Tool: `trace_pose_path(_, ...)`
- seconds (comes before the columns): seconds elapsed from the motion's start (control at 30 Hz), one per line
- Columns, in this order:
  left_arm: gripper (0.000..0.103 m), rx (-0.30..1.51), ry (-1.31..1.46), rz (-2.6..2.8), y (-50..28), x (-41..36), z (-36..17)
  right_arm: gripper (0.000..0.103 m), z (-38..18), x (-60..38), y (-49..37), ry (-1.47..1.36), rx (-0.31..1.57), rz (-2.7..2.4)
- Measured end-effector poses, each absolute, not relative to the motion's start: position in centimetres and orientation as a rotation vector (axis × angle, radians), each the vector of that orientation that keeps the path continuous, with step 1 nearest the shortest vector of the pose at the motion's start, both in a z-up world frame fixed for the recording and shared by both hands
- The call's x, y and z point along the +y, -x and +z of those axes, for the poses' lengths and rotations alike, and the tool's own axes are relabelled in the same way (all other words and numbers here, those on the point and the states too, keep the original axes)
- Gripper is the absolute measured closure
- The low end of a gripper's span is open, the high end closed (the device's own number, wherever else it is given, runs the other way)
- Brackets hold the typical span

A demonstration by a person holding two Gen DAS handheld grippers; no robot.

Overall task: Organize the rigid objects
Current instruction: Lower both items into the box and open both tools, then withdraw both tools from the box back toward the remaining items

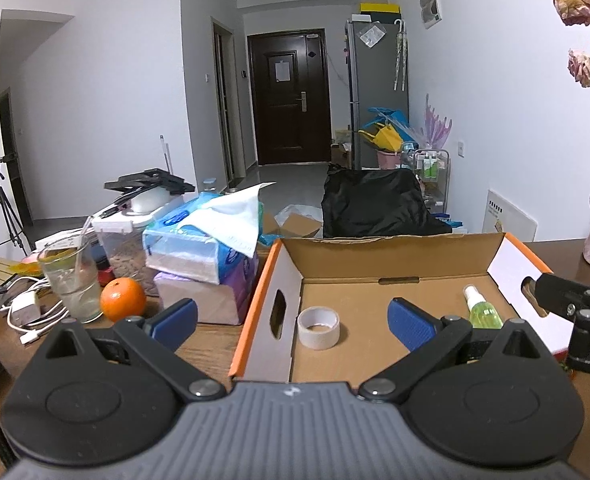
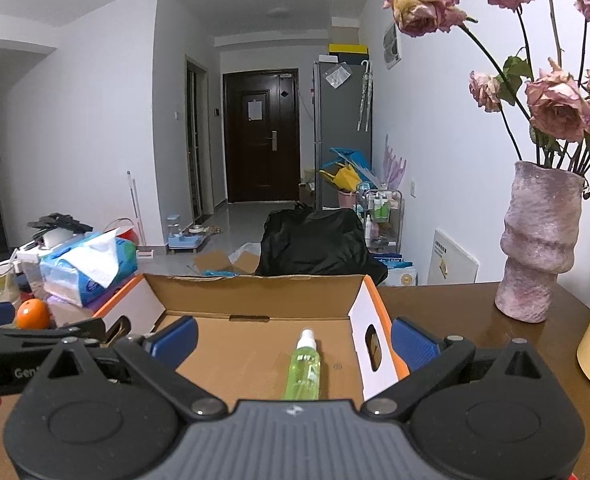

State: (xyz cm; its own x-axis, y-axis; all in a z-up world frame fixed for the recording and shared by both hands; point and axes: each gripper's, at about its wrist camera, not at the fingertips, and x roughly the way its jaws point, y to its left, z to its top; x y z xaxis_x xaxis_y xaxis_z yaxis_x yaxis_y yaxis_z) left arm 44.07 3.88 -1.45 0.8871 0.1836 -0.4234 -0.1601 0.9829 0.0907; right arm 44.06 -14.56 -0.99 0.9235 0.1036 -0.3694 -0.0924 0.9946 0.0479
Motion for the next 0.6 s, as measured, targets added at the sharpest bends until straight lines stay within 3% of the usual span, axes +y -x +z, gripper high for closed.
trace_pose_path(0.6,0.000,0.433,-0.045,0.186,-36.8,5.5,-1.1,0.000,-1.1,-13.0,-37.1,-0.012,0.374,0.137)
